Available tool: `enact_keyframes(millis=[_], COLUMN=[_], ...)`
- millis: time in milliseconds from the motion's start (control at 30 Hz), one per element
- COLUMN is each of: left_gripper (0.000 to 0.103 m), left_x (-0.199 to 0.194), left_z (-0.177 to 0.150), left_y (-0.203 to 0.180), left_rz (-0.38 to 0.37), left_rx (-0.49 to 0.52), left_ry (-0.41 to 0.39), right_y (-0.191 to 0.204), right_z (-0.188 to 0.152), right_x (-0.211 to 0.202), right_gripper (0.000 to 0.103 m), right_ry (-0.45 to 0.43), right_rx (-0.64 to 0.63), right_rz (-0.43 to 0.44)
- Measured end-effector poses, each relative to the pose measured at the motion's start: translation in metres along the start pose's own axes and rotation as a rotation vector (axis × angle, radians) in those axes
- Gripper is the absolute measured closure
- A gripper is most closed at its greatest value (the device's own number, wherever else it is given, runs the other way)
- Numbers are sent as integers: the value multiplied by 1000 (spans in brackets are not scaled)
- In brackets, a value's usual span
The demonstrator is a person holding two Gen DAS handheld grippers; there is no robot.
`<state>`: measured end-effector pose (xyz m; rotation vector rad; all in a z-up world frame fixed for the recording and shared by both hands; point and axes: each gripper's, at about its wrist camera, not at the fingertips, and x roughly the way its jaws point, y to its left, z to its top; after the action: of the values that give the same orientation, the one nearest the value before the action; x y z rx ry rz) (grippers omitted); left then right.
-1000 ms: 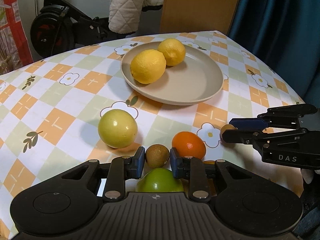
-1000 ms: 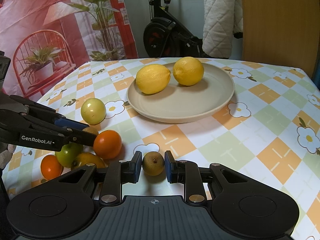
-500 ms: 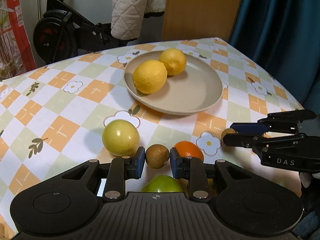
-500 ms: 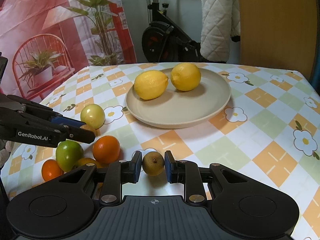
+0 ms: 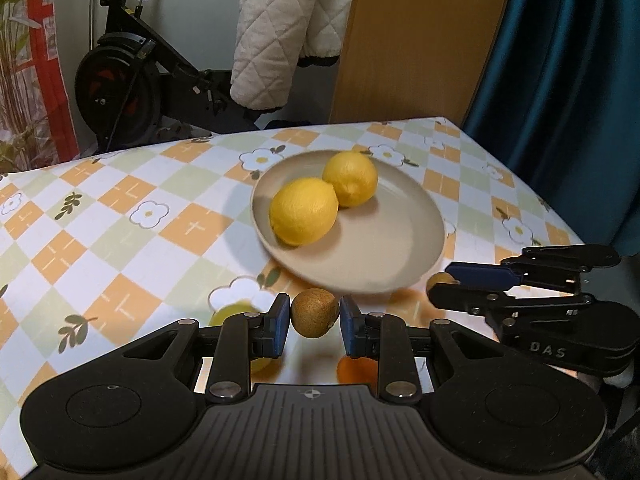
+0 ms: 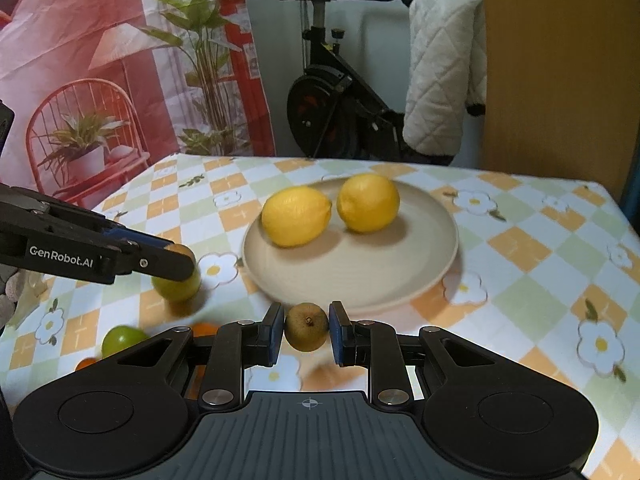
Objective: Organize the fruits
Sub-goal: 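Lift both held kiwis and carry them toward the beige plate, then lower both kiwis onto the plate and open both grippers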
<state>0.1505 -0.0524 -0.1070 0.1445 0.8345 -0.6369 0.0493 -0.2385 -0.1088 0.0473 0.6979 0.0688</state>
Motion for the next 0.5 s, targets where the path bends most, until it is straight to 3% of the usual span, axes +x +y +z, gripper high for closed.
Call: enact_keyframes(millis=[233, 500], left_gripper=[75, 75], left_x=[21, 57], left_z=[22, 38], left_y=[0, -1], left_rz=[-26, -36], left_rx=[-67, -95], left_ry=[-17, 21], right_y=[-4, -3], right_z=[24, 37], right_x=[25, 58], right_gripper=[81, 81], right_ry=[-20, 10], right_rx=[-30, -74], right_rz=[-12, -16])
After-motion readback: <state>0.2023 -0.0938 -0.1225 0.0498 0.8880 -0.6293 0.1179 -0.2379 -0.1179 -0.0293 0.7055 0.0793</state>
